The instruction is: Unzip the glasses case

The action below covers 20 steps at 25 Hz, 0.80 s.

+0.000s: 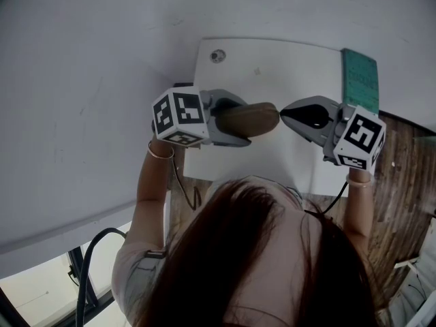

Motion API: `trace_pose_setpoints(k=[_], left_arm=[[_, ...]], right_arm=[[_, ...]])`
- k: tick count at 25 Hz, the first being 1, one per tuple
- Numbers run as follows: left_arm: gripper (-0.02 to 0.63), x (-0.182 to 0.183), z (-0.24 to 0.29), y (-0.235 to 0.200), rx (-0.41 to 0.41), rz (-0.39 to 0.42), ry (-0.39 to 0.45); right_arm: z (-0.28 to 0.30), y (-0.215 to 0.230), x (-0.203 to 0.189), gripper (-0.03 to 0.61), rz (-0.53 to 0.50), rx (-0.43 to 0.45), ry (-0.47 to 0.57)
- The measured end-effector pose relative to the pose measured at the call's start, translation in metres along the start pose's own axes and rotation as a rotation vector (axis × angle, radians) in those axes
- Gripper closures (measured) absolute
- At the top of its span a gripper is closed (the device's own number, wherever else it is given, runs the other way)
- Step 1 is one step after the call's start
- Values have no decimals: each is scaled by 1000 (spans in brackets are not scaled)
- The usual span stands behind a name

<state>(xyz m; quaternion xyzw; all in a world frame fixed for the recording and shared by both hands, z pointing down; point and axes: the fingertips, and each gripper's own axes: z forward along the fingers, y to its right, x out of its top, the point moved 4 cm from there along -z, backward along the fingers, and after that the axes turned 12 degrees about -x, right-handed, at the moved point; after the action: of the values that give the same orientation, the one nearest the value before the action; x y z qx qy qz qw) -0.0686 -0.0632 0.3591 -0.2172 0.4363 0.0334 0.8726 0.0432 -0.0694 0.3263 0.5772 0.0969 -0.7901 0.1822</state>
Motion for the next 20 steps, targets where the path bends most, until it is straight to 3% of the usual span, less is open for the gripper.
trace_pose_setpoints(k=[11,20], left_arm=[[316,0,-6,-1,-6,-17,78],[316,3,-14,-2,-50,-36,211]], right_arm=[[3,4,-2,573,11,-4,4],[5,6,-6,573,36,-11,10]])
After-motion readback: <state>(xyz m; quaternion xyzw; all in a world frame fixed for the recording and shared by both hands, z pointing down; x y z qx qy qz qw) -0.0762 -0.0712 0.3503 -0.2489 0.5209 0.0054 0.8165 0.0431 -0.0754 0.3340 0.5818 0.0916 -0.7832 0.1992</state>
